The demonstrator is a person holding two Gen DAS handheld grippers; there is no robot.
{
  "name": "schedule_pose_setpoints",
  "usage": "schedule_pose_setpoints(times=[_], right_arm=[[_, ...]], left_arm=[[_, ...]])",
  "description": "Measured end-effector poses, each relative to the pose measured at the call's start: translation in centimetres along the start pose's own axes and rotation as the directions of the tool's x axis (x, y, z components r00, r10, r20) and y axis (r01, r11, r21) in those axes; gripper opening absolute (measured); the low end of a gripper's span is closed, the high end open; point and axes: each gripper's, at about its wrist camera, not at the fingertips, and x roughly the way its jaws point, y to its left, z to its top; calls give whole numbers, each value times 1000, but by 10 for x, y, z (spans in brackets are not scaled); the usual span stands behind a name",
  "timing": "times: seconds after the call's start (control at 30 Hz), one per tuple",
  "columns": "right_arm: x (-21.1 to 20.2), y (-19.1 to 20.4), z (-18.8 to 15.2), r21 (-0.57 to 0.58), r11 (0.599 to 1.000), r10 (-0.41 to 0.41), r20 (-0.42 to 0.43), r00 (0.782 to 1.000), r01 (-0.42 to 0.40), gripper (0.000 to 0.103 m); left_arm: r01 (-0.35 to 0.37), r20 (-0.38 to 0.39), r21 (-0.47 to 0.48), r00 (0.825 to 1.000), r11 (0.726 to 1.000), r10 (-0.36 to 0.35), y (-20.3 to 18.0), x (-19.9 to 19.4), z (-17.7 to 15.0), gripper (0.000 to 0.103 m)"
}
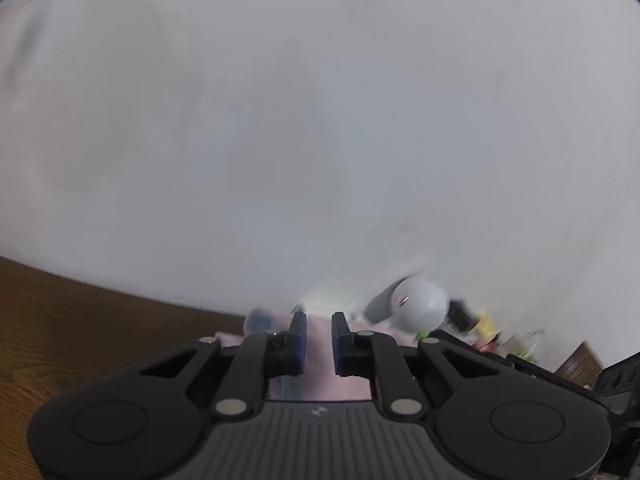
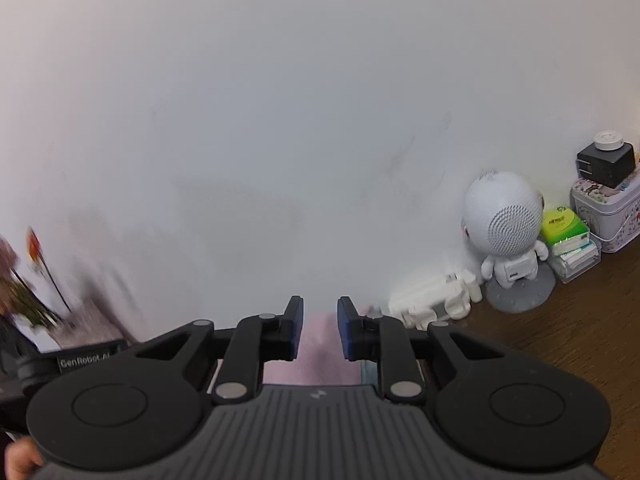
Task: Fold clothes
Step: 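Lower the bundle onto the folded clothes stack and open both tools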
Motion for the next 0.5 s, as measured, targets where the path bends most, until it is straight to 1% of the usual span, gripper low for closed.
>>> schedule_pose_setpoints(times=[0.1, 0.2, 0.23, 0.27, 0.33, 0.43, 0.5], right_arm=[[13, 4, -9, -25, 999, -31, -31, 999, 31, 19], [20, 2, -15, -41, 998, -51, -49, 997, 49, 19], [18, 2, -16, -49, 998, -48, -43, 998, 46, 19], [17, 2, -17, -57, 997, -45, -35, 998, 43, 19], [11, 5, -14, -72, 997, -26, -12, 1000, 25, 19], [7, 15, -10, -95, 995, 18, 7, 1000, -18, 19], [10, 24, -9, -121, 992, 34, 3, 999, -33, 19]], left_arm=[[-9, 8, 21, 1000, 1000, 9, -5, 0, 0, 11], [14, 16, 6, 1000, 1000, -14, -2, -2, 2, 11], [22, 19, 0, 1000, 1000, -22, -2, -3, 3, 14], [35, 29, 2, 999, 999, -35, 2, -3, 2, 19], [52, 62, 27, 997, 998, -54, 4, -7, 3, 24], [56, 71, 35, 996, 998, -58, -4, -11, 4, 24], [41, 64, 30, 997, 999, -42, -8, -10, 4, 24]])
